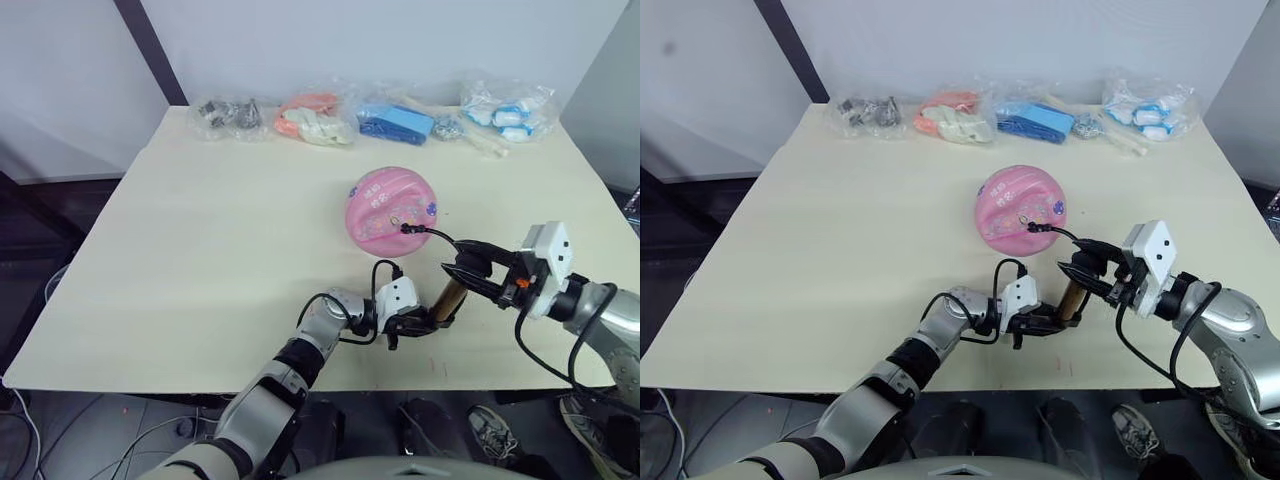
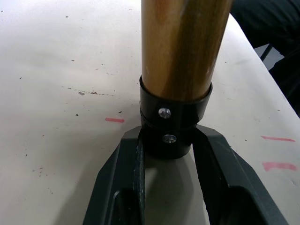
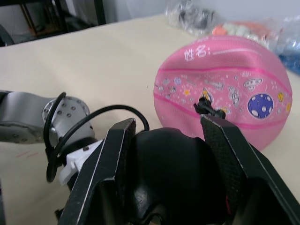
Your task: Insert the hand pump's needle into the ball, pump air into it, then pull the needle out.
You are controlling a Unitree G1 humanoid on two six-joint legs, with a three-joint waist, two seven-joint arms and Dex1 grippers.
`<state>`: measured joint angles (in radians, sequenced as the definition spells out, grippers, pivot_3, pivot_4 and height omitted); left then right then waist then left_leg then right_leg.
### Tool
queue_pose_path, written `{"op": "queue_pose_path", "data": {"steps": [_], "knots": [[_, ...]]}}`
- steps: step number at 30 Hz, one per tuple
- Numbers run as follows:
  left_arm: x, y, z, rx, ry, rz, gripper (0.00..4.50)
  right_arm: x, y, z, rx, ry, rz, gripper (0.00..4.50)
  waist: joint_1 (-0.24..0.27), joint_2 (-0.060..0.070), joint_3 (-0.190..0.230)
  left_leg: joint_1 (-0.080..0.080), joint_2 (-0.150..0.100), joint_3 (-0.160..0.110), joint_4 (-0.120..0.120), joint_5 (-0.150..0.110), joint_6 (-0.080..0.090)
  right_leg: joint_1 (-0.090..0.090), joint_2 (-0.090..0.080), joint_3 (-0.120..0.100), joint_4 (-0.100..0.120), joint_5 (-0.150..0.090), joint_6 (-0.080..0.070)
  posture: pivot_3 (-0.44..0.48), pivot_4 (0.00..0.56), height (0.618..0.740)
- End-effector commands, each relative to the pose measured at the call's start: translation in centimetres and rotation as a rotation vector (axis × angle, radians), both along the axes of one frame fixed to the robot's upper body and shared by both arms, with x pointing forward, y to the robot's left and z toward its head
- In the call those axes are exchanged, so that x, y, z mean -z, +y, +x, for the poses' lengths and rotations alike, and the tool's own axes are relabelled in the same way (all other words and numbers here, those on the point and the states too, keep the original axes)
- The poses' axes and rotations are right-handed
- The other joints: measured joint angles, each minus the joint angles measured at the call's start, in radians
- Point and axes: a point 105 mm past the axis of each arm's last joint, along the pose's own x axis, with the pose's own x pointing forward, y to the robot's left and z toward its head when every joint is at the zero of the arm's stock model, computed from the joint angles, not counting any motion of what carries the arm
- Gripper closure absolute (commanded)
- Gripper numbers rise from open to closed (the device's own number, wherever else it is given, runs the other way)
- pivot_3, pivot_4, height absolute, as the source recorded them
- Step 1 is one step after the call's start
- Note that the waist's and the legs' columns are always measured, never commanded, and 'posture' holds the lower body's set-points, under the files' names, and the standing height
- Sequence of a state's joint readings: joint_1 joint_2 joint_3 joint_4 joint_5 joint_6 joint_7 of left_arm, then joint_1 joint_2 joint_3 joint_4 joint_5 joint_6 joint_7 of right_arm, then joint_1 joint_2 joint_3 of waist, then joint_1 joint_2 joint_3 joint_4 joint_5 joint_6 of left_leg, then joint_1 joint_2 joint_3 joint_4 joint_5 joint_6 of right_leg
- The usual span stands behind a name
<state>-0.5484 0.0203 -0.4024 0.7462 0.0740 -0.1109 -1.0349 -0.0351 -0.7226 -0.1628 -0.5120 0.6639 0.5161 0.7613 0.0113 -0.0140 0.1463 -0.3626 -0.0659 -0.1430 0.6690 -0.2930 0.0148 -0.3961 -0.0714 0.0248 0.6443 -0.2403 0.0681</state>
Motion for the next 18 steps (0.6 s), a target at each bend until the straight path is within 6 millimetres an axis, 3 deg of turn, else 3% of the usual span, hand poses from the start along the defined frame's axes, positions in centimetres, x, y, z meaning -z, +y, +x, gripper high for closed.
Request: {"op": "queue_pose_path", "data": {"steps": [1,18], "knots": [[1.7,0.9,-0.5,-0.019,0.059,0.054,3.46,-3.9,1.1,-1.3,-0.090,-0.088,0.047,2.75,0.000,0.000,0.000,0.000,0.000,0.000,0.000,0.000,0.000,0.000,0.000,0.000,0.000,0.000,0.000,0.000,0.150,0.740],[1.8,0.7,-0.8,-0.006,0.064,0.051,3.46,-12.9,-1.1,-1.9,-0.097,-0.194,0.064,2.75,0.002,0.002,0.004,-0.002,0.000,0.000,0.000,0.000,0.000,-0.001,-0.001,0.000,-0.001,0.000,0.000,0.000,0.150,0.740]]}}
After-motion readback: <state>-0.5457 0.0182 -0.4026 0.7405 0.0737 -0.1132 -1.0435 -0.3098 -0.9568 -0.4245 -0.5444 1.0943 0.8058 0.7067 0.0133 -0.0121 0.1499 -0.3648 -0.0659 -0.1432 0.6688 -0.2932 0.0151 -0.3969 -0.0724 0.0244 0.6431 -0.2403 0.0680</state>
